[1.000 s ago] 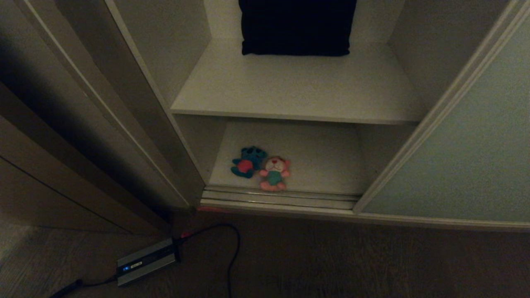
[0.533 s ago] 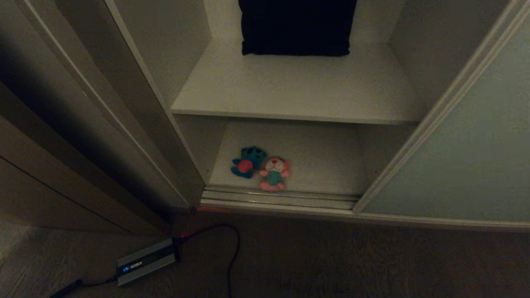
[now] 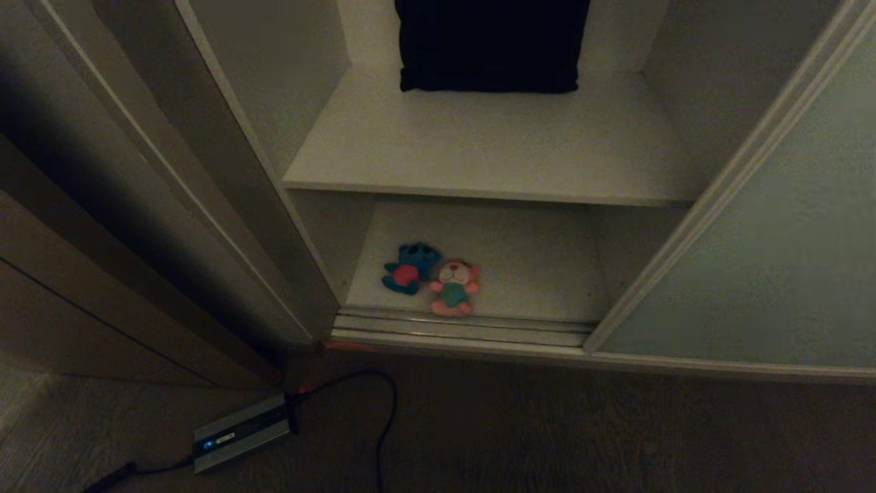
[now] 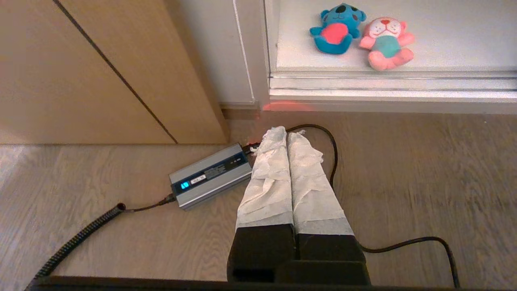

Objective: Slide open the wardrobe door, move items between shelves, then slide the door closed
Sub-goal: Close the door

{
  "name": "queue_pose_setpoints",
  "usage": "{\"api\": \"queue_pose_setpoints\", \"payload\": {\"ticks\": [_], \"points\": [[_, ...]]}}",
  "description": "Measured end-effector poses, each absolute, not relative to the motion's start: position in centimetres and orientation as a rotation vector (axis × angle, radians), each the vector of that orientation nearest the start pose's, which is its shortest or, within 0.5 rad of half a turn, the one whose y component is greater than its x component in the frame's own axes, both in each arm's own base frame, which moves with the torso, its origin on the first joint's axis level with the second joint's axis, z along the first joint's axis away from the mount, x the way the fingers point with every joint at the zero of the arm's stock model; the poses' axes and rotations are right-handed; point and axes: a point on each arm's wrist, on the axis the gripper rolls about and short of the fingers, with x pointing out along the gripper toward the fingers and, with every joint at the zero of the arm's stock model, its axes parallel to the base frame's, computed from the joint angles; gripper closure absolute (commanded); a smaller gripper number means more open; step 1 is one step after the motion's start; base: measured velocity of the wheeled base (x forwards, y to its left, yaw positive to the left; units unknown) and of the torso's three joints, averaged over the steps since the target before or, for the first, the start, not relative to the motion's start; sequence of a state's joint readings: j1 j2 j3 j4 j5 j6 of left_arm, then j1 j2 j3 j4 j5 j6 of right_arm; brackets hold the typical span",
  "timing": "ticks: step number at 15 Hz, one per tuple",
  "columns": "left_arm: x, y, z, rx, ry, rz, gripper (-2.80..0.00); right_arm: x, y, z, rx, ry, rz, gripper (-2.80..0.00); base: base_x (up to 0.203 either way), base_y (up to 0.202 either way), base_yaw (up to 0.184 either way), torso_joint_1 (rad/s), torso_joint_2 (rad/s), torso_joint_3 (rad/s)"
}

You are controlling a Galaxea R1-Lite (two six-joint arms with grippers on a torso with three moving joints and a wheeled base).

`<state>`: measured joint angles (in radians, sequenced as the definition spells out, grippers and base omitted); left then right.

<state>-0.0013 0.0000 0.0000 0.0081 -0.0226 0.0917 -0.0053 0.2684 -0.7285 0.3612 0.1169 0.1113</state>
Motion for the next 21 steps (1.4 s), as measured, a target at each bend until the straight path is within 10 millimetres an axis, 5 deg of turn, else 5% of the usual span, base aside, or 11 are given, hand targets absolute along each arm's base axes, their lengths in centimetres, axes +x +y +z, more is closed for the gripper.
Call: {"api": "queue_pose_setpoints", "payload": {"ticks": [4,11,21], "points": [[-2.3,0.0,7.5,0.091,0.007,-0.024,0.00,-4.0,0.3,29.5,0.148,-0.074,0.165,0.00,0.000,0.000,0.000,0.000,0.00,0.000],[-2.3,0.0,7.5,0.092,0.007,-0.024,0.00,2.7,0.4,36.5,0.284,-0.014,0.195,0.00,0.000,0.000,0.000,0.000,0.00,0.000],[-2.3,0.0,7.5,0.091,0.007,-0.024,0.00,10.8,-0.5,38.6,0.371,0.066,0.320,0.00,0.000,0.000,0.000,0.000,0.00,0.000]]}}
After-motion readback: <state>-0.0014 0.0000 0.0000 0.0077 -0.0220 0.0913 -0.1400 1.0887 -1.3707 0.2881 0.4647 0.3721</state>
